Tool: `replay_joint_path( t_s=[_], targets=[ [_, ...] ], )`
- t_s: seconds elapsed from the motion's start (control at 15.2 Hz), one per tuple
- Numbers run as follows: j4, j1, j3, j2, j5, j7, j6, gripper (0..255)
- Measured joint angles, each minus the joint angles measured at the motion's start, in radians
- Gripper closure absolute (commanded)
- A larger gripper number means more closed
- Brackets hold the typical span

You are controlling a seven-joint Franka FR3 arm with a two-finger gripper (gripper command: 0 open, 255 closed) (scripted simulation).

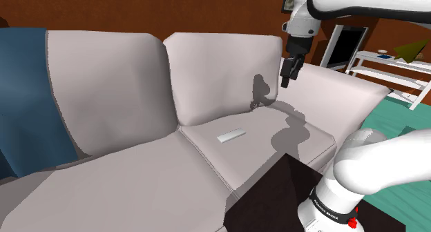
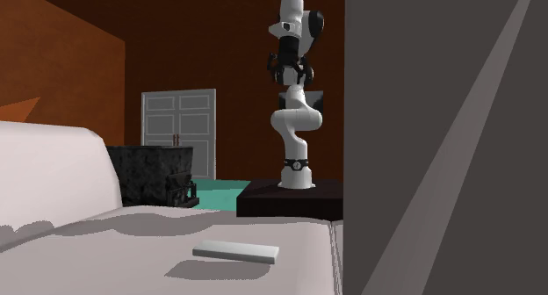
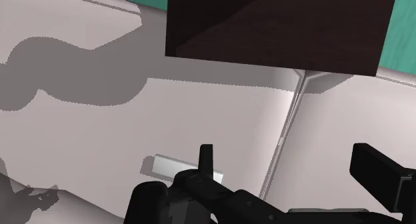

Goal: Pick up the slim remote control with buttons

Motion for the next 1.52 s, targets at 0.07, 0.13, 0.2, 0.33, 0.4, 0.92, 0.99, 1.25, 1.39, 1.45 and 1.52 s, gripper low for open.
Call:
replay_joint_path(
  t_s=[0.07, 0.13, 0.2, 0.33, 0.4, 0.92, 0.99, 1.25, 1.39, 1.45, 1.52],
  targets=[
    [0.000, 0.000, 0.000, 0.000, 0.000, 0.000, 0.000, 0],
    [-0.011, 0.002, -0.010, 0.001, -0.007, -0.016, 0.013, 0],
    [-0.025, 0.005, -0.025, 0.008, -0.015, -0.040, 0.035, 0],
    [-0.076, 0.014, -0.055, 0.025, -0.032, -0.088, 0.104, 0],
    [-0.082, 0.017, -0.077, 0.045, -0.044, -0.121, 0.134, 0],
    [-0.165, 0.055, -0.236, 0.206, -0.112, -0.371, 0.396, 0],
    [-0.166, 0.061, -0.259, 0.239, -0.117, -0.405, 0.432, 0],
    [-0.165, 0.093, -0.333, 0.369, -0.116, -0.535, 0.567, 0],
    [-0.162, 0.108, -0.372, 0.436, -0.108, -0.609, 0.633, 0],
    [-0.151, 0.121, -0.388, 0.479, -0.095, -0.644, 0.666, 0],
    [-0.142, 0.134, -0.404, 0.525, -0.080, -0.681, 0.701, 0]
  ],
)
